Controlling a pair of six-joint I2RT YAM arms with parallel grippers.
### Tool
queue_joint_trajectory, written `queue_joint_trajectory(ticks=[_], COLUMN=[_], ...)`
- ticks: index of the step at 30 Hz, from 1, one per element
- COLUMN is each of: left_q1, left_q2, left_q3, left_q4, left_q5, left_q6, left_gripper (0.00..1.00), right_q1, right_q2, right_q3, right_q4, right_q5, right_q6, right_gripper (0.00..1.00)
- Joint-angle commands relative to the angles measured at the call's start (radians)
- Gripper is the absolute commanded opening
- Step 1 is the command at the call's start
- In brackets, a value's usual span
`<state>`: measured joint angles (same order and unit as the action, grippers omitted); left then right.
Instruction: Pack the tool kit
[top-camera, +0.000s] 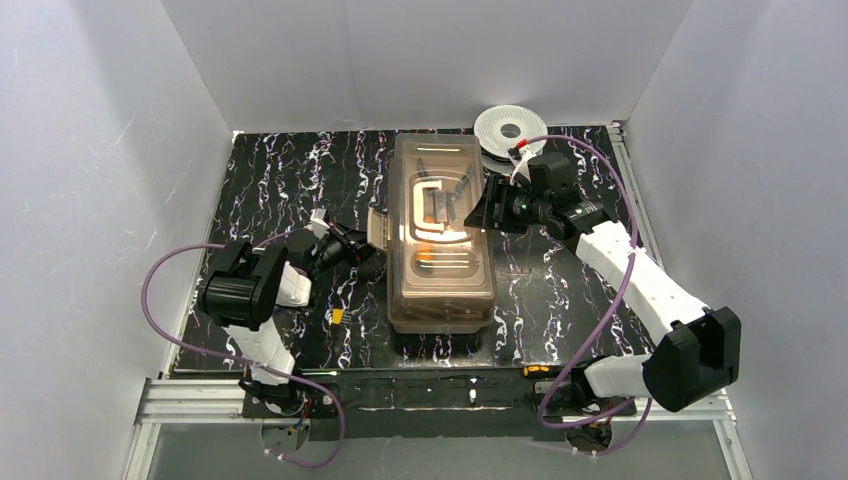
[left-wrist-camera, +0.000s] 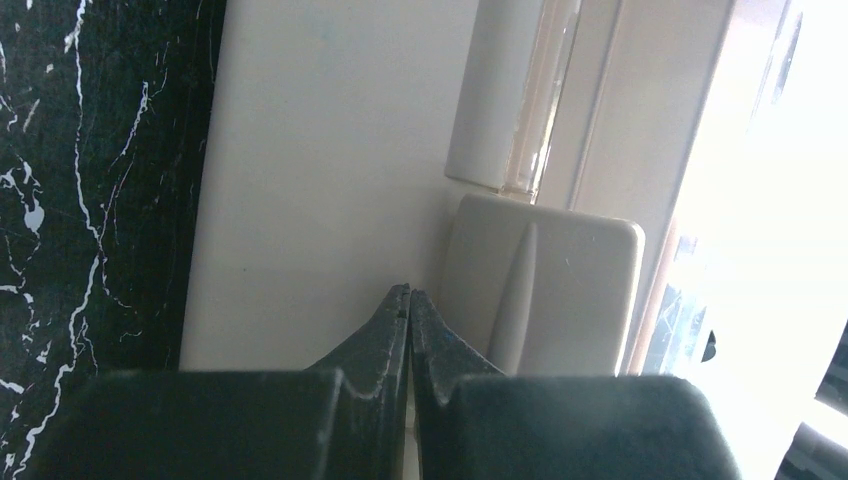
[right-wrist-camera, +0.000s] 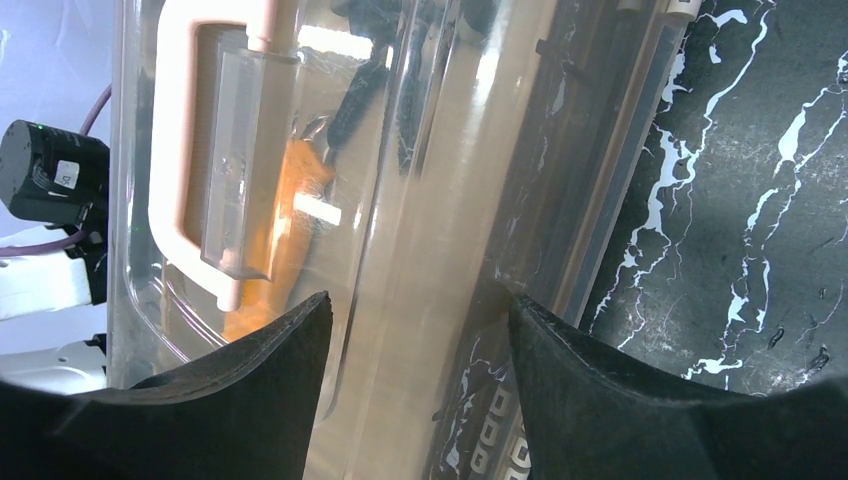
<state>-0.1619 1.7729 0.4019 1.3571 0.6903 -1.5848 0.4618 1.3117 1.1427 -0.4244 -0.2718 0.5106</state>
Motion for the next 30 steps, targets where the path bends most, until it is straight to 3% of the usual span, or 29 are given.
queue_joint_trajectory(ticks=[1,5,10,17,22,30], left_q1=[-0.023,-0.074,-0.190,-0.275,-0.397,-0.435], left_q2=[-0.141,-0.228,-0.342,-0.255,-0.084,-0.011], left_q3=[0.064,0.202,0.393,0.583,0.775,0.876], left_q4=[-0.059,-0.486,-1.109,-1.475,-1.753,-1.918], left_q5=[0.078,0.025,-0.173,-0.273,-0.494,-0.722], left_q6=[0.104,0.362,0.745,0.961,1.077,1.112], left_gripper=[0.00,0.00,0.01,0.04,0.04,0.05], right_q1=[0.018,0.020,0.020,0.021,0.020,0.021], right_q2=[0.030,0.042,0.043,0.060,0.063,0.059], right_q3=[0.037,0.041,0.053,0.065,0.082,0.081], right_q4=[-0.017,-0.013,-0.027,-0.033,-0.050,-0.063], right_q5=[-0.033,-0.034,-0.020,-0.022,-0.004,0.009], right_q6=[-0.030,-0.030,-0.036,-0.039,-0.047,-0.056], right_gripper=[0.70,0.70,0.70,0.70,0.70,0.70])
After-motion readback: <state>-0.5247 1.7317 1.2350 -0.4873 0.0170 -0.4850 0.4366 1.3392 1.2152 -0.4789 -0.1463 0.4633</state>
